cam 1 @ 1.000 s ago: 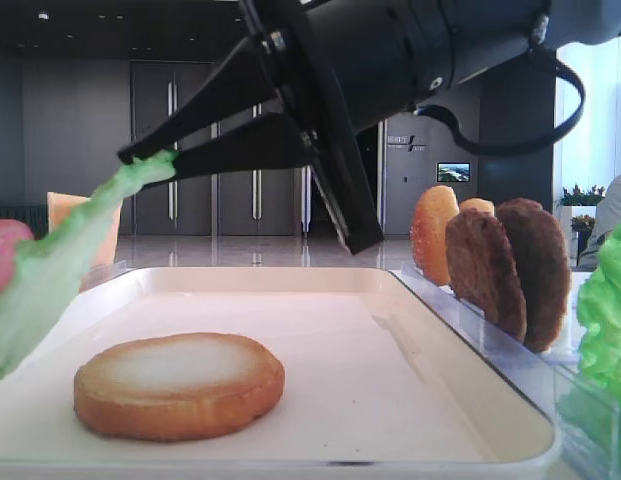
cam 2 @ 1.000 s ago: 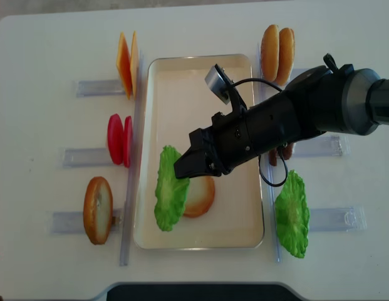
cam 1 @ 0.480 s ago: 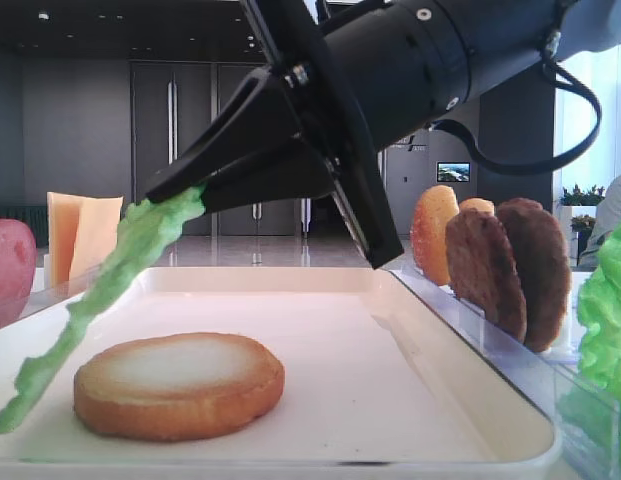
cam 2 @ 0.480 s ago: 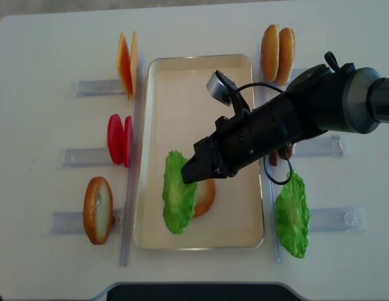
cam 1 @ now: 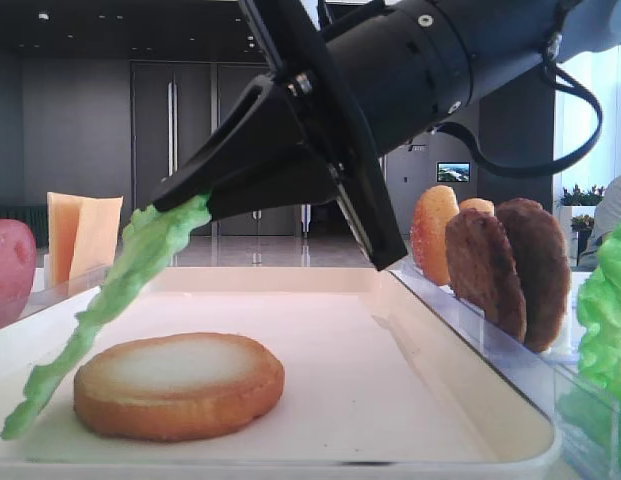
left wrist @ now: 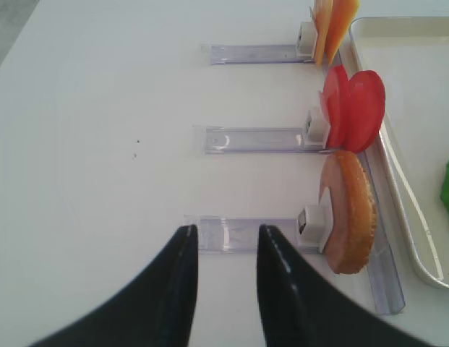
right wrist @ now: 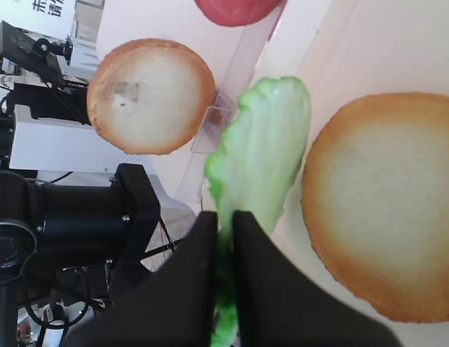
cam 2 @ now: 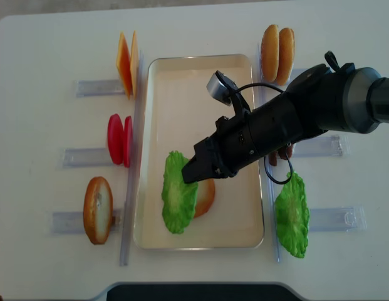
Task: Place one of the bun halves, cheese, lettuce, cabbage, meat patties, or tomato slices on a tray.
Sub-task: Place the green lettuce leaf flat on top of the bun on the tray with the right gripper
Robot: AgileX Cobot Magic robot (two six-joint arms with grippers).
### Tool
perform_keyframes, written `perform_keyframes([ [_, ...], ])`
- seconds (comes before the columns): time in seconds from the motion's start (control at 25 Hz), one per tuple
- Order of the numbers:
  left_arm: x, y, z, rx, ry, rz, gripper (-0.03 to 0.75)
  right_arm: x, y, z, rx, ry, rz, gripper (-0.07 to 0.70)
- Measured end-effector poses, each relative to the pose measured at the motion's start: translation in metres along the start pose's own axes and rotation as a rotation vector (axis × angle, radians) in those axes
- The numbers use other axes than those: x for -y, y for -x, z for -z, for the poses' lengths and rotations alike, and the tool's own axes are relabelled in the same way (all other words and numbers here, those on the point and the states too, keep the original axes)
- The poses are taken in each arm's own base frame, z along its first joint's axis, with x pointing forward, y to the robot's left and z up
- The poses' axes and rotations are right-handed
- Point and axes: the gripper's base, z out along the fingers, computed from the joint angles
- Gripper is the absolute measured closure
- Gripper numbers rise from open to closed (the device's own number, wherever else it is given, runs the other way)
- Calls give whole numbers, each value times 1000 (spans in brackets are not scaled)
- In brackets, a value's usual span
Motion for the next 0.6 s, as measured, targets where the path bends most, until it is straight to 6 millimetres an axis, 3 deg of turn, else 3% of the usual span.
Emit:
perform_keyframes([
  [0.6, 0, 0, 0, 0, 0, 0, 496, 12, 5, 14, 15, -27, -3, 572],
])
